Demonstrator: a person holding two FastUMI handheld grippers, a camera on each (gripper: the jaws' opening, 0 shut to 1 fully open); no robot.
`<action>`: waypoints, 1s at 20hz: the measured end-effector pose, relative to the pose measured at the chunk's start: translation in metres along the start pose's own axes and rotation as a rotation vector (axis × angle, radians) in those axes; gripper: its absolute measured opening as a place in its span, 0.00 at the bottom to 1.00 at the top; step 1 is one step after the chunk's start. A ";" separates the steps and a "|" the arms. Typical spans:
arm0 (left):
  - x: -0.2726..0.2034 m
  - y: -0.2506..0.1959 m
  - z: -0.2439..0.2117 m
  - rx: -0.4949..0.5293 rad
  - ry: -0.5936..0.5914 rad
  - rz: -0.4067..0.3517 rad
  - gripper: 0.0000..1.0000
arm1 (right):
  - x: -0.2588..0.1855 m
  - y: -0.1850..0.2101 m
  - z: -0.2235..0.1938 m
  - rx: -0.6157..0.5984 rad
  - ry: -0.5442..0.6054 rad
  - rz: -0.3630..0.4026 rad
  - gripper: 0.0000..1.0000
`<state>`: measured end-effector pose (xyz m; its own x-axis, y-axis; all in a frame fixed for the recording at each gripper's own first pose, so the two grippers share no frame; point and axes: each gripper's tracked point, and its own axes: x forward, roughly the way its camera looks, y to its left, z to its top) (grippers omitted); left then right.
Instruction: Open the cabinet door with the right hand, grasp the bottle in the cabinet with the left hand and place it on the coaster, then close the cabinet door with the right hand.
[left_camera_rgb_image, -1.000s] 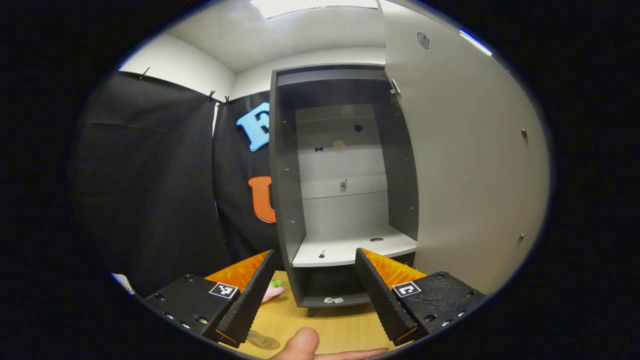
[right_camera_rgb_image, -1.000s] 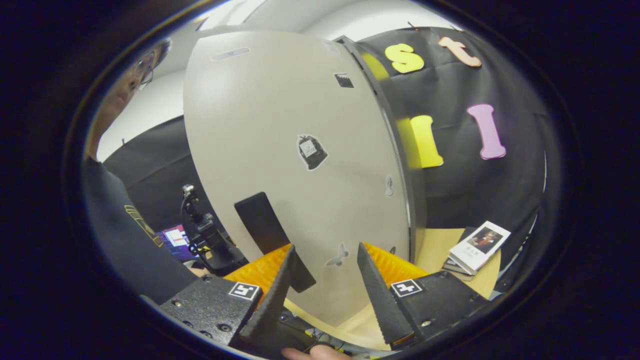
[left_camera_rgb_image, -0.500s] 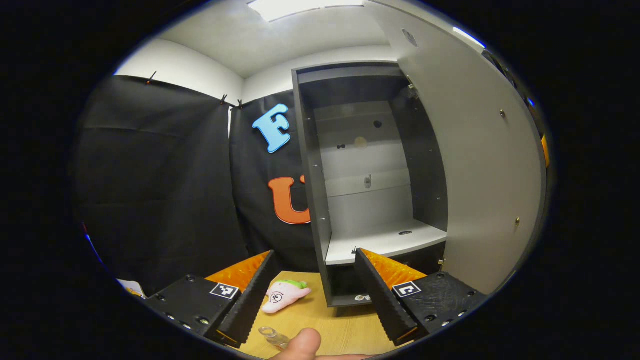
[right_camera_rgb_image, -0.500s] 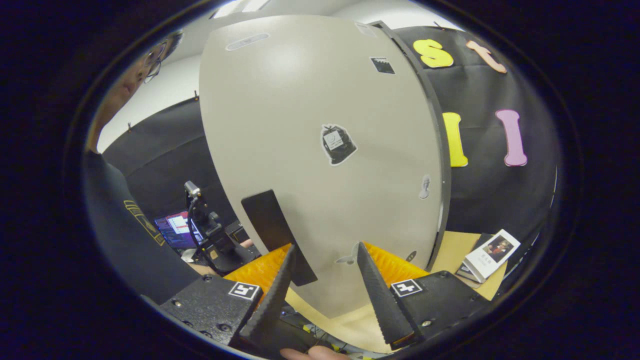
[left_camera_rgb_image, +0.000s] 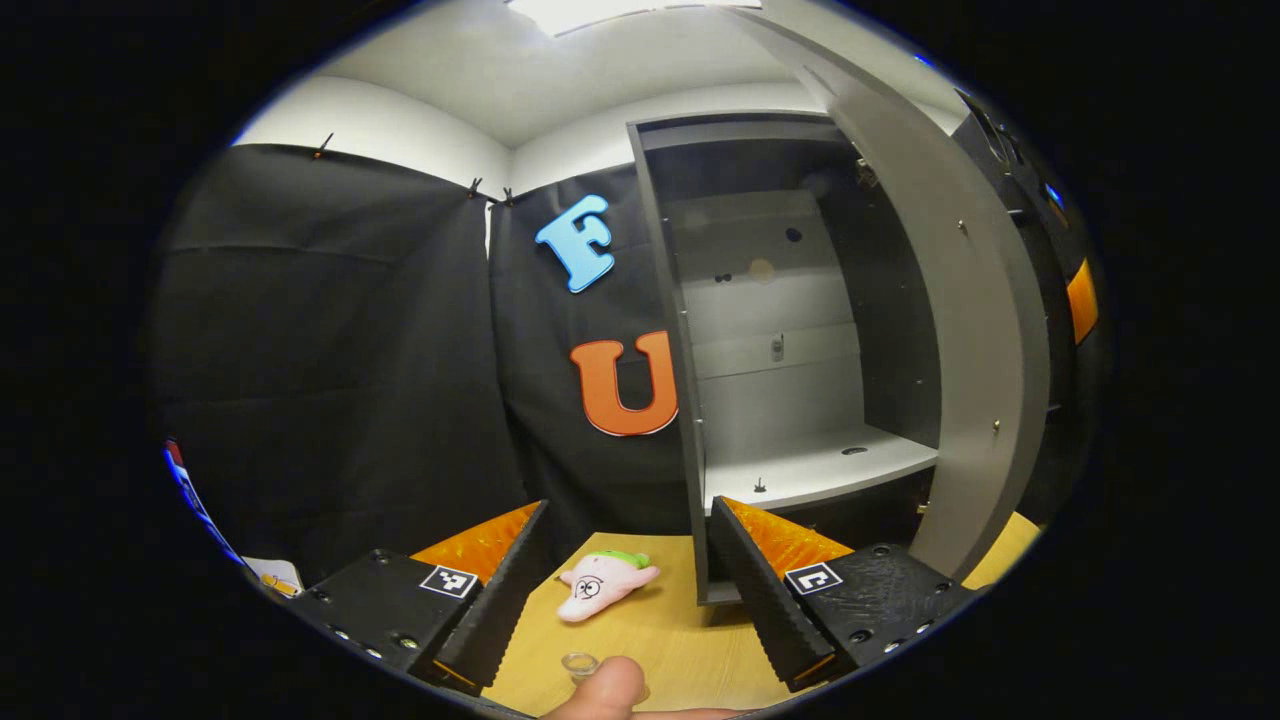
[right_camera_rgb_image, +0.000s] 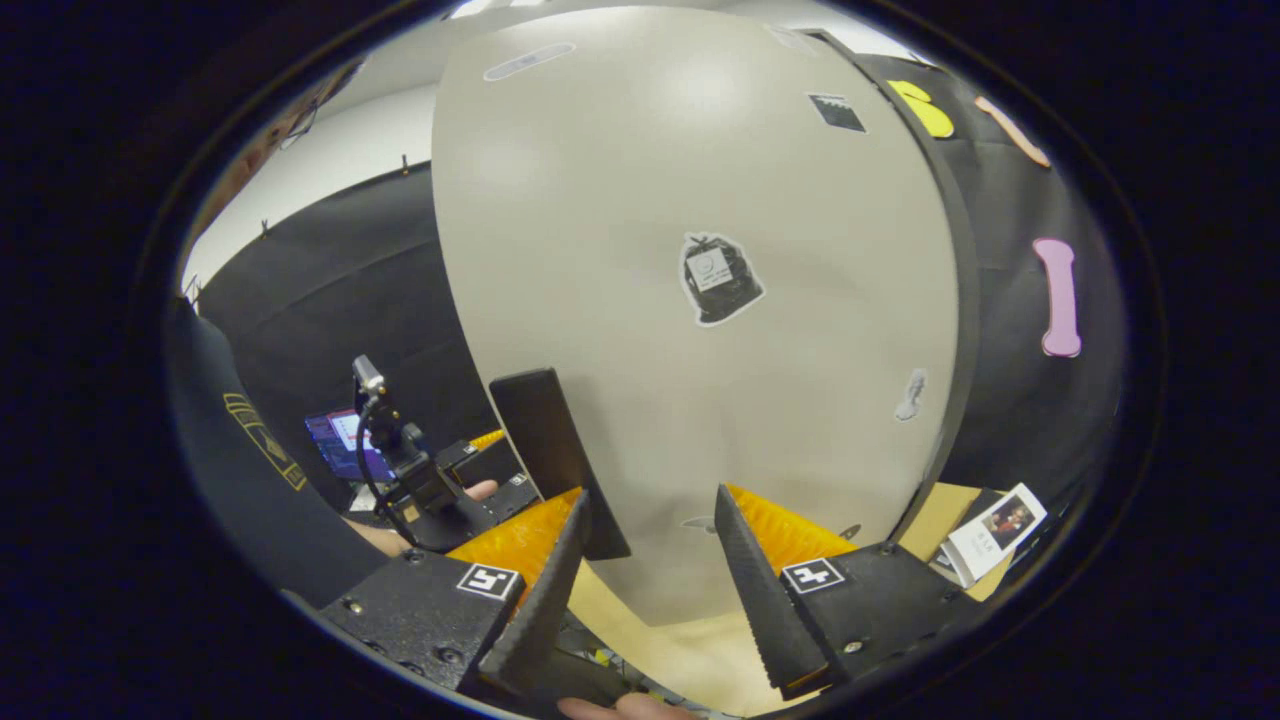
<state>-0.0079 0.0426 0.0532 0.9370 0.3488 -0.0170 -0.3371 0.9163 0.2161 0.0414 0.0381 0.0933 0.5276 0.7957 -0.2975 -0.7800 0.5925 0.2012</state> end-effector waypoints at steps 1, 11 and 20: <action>-0.001 0.006 -0.003 -0.006 0.007 0.006 0.96 | 0.006 0.003 -0.001 -0.010 0.014 0.003 0.82; 0.004 0.028 -0.012 -0.020 0.019 0.000 0.96 | 0.040 -0.006 -0.003 -0.015 -0.008 -0.106 0.82; 0.006 -0.033 -0.010 -0.083 0.044 -0.226 0.96 | -0.006 -0.059 0.012 0.254 -0.432 -0.912 0.82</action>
<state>0.0075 0.0165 0.0361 0.9853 0.1398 -0.0984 -0.1276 0.9844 0.1209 0.0885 -0.0006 0.0947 0.9961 -0.0197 -0.0856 0.0425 0.9610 0.2733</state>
